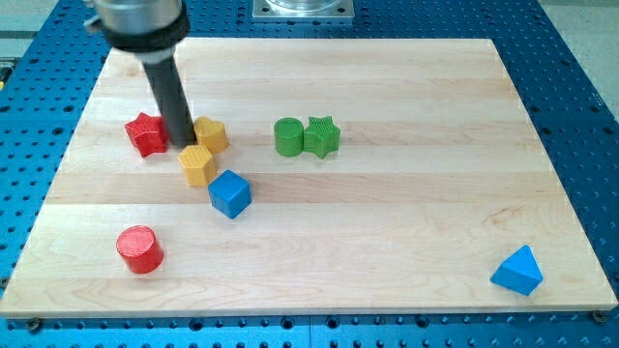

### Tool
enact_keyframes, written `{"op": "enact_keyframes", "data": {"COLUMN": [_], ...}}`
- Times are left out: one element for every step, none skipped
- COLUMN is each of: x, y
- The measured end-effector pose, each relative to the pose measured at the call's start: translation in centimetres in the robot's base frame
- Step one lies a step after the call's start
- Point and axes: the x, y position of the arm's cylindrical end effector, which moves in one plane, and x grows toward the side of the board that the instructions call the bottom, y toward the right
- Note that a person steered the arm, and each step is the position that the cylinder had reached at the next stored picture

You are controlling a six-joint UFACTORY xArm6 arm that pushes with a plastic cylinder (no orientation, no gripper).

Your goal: Push the red star to the top left side of the board

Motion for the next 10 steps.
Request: {"op": "enact_keyframes", "data": {"x": [1.7,5.6,6.4,1.5,-4.2,-0.1,-1.4,-6.0,-1.6,-5.5], "y": [1.2,1.6,-1.7,-2.5,-2.3,-0.9,-5.5,-5.1,-6.2,-8.4]}}
